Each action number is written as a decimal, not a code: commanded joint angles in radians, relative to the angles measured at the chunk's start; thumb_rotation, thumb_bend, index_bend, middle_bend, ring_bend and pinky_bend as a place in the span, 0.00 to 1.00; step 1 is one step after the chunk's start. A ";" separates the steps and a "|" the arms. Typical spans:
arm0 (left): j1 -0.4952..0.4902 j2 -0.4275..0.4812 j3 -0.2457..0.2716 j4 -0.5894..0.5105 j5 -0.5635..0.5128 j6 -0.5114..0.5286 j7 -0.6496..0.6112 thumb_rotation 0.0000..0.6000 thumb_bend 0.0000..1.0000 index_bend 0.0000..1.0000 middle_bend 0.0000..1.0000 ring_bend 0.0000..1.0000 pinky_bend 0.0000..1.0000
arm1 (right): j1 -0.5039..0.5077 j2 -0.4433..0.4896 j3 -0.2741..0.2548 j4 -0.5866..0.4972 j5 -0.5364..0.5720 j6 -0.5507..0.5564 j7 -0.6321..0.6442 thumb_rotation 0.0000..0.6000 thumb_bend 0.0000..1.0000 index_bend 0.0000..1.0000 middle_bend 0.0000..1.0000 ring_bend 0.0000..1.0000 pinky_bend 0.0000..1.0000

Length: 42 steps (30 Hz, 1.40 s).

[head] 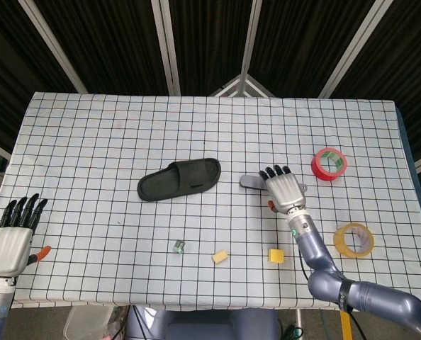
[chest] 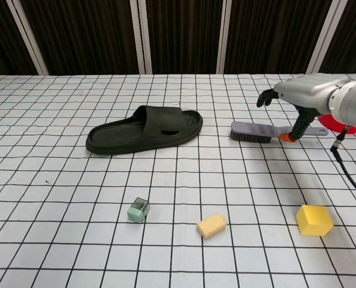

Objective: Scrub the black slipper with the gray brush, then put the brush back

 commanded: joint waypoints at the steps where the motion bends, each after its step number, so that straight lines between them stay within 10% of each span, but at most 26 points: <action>1: -0.007 -0.005 -0.004 0.002 -0.017 -0.014 0.014 1.00 0.10 0.00 0.00 0.00 0.02 | 0.048 -0.038 -0.012 0.057 0.037 -0.015 0.000 1.00 0.37 0.20 0.20 0.15 0.19; 42: -0.029 -0.006 -0.011 0.009 -0.086 -0.033 0.013 1.00 0.10 0.00 0.00 0.00 0.02 | 0.251 -0.148 -0.112 0.322 0.134 -0.074 0.066 1.00 0.37 0.35 0.29 0.21 0.23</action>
